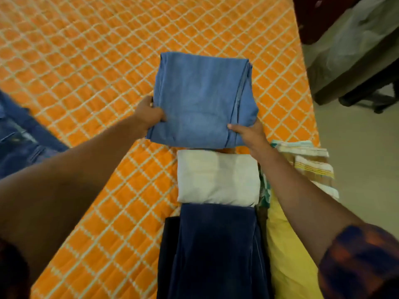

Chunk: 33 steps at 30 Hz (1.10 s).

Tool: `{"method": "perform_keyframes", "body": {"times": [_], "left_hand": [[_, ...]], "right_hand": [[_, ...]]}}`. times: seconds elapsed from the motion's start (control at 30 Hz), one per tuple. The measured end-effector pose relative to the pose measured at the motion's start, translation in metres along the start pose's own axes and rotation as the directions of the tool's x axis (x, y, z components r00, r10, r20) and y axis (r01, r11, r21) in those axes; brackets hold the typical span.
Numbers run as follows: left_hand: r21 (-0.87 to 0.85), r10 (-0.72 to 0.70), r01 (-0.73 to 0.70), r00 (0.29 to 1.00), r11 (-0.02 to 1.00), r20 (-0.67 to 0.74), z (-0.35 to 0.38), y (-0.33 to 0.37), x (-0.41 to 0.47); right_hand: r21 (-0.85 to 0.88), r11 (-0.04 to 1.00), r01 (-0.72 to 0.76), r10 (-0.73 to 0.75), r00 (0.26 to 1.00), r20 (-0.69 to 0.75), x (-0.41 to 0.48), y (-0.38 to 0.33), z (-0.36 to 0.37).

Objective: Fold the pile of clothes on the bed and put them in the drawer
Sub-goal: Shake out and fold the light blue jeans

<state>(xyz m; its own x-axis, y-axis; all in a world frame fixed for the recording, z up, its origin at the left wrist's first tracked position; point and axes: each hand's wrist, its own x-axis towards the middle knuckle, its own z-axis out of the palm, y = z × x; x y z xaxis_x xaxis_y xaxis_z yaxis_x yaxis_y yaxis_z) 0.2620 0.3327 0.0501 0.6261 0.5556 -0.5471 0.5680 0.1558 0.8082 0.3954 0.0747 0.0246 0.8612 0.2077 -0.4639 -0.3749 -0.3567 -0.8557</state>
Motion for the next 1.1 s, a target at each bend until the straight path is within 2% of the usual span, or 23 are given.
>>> {"method": "perform_keyframes", "body": {"times": [0.07, 0.17, 0.23, 0.33, 0.43, 0.57, 0.63, 0.73, 0.8, 0.83, 0.87, 0.9, 0.93, 1.0, 1.07, 1.1], "left_hand": [[0.116, -0.061, 0.072, 0.993, 0.991, -0.102, 0.027, -0.044, 0.026], [0.075, -0.010, 0.019, 0.993, 0.997, -0.117, 0.048, -0.094, 0.044], [0.062, -0.039, 0.047, 0.992, 0.997, -0.120, 0.048, -0.098, 0.052], [0.001, -0.107, 0.108, 0.993, 0.994, -0.048, 0.036, -0.090, 0.053], [-0.088, -0.117, 0.114, 0.993, 0.990, -0.028, 0.012, -0.093, 0.039], [-0.014, -0.095, 0.094, 0.984, 0.995, -0.152, -0.001, -0.116, 0.024], [-0.015, -0.091, 0.090, 0.984, 0.996, -0.151, -0.009, -0.120, 0.023], [-0.039, -0.038, 0.034, 0.993, 0.999, -0.112, -0.016, -0.120, 0.015], [-0.025, 0.007, -0.012, 0.983, 1.000, -0.184, -0.025, -0.125, 0.000], [0.007, 0.044, -0.043, 0.973, 0.999, -0.226, -0.034, -0.130, -0.011], [0.055, 0.093, -0.082, 0.964, 0.995, -0.250, -0.045, -0.137, -0.021], [0.125, 0.154, -0.126, 0.957, 0.984, -0.247, -0.060, -0.144, -0.033], [0.207, 0.219, -0.172, 0.948, 0.963, -0.232, -0.079, -0.154, -0.046], [0.350, 0.323, -0.238, 0.923, 0.906, -0.210, -0.130, -0.176, -0.080], [0.412, 0.373, -0.255, 0.897, 0.875, -0.237, -0.187, -0.203, -0.118], [0.424, 0.377, -0.246, 0.888, 0.872, -0.262, -0.215, -0.215, -0.139]], "right_hand": [[-0.046, 0.996, -0.072, 0.074, 0.997, 0.027, 0.030, 0.049, -0.002], [-0.056, 0.998, -0.036, 0.036, 0.999, 0.006, 0.061, 0.091, -0.003], [-0.045, 0.998, -0.051, 0.051, 0.999, -0.011, 0.069, 0.090, -0.005], [-0.011, 0.995, -0.102, 0.102, 0.993, 0.063, 0.065, 0.083, -0.011], [-0.082, 0.995, -0.064, 0.076, 0.984, 0.164, 0.049, 0.071, -0.010], [-0.204, 0.979, 0.013, 0.045, 0.959, 0.279, 0.037, 0.064, 0.008], [-0.248, 0.968, 0.030, 0.034, 0.967, 0.251, 0.033, 0.058, 0.018], [-0.323, 0.945, 0.049, -0.011, 0.993, 0.118, 0.026, 0.056, 0.026], [-0.523, 0.849, 0.075, -0.109, 0.993, -0.035, 0.014, 0.053, 0.034], [-0.662, 0.741, 0.113, -0.229, 0.969, -0.091, 0.003, 0.051, 0.043], [-0.769, 0.611, 0.188, -0.395, 0.914, -0.090, -0.009, 0.049, 0.053], [-0.816, 0.495, 0.299, -0.547, 0.837, -0.025, -0.023, 0.046, 0.067], [-0.797, 0.429, 0.425, -0.642, 0.764, 0.061, -0.040, 0.041, 0.085], [-0.685, 0.370, 0.628, -0.696, 0.675, 0.243, -0.080, 0.037, 0.136], [-0.579, 0.311, 0.753, -0.667, 0.607, 0.432, -0.119, 0.037, 0.194], [-0.485, 0.325, 0.812, -0.623, 0.570, 0.536, -0.138, 0.039, 0.223]]}}
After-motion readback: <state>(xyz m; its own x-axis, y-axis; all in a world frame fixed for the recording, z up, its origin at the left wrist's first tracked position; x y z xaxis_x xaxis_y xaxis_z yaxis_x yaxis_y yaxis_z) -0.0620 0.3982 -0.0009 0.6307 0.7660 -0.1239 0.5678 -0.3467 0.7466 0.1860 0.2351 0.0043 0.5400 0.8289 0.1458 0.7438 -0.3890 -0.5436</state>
